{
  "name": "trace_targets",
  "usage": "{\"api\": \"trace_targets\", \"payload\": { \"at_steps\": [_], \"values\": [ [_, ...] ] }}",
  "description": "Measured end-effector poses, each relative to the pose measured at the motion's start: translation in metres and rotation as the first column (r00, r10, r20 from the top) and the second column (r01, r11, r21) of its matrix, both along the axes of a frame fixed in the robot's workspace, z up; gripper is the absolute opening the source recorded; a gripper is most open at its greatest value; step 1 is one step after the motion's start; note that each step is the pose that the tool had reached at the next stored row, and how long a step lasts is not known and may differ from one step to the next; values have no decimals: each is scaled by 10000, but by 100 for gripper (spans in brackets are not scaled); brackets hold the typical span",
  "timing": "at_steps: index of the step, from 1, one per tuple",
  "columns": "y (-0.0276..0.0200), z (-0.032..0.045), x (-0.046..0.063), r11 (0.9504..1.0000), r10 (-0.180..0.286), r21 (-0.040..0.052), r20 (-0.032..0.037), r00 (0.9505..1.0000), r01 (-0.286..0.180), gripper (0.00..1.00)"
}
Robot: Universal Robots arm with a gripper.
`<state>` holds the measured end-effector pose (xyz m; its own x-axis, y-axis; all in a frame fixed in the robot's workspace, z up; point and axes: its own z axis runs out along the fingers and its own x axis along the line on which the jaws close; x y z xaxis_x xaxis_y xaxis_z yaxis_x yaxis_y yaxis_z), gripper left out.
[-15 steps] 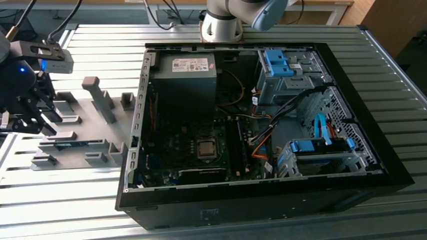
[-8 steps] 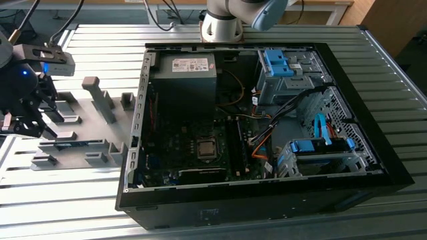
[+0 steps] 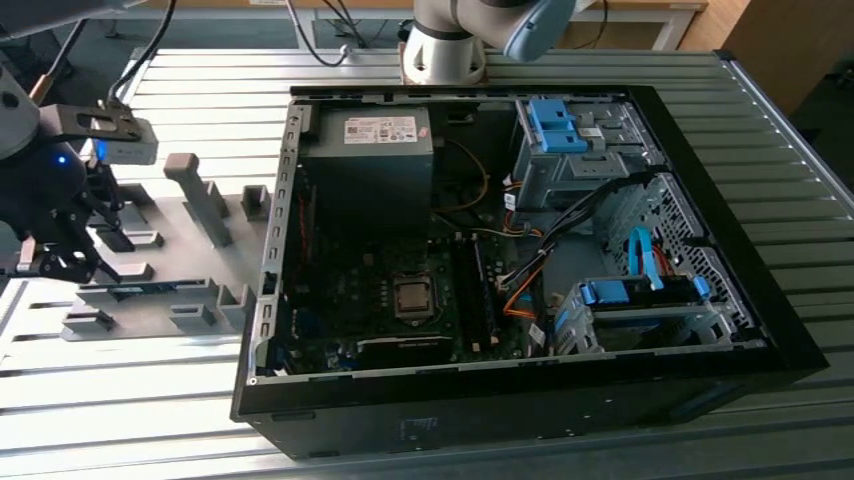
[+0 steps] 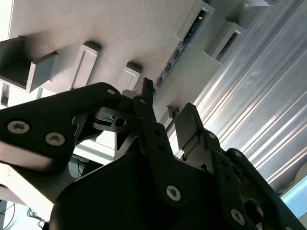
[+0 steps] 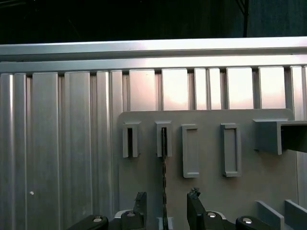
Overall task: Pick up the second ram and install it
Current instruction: 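Pick up the second ram and move it above second insertion slot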
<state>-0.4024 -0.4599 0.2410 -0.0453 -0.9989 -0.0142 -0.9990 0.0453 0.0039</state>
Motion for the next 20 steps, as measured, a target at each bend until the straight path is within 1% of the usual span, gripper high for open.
{"api": "trace_targets", "payload": {
  "at_steps": [2,5,7,18,20],
  "values": [
    [-13,-14,0,10000,1,-1,-2,10000,-1,46],
    [-13,-17,0,10000,0,-2,-1,10000,0,46],
    [-13,-38,0,10000,0,-4,1,10000,0,46],
    [-25,-233,0,10000,73,-5,0,10000,-73,46],
    [-25,-257,0,10000,74,-10,0,10000,-74,46]
  ]
}}
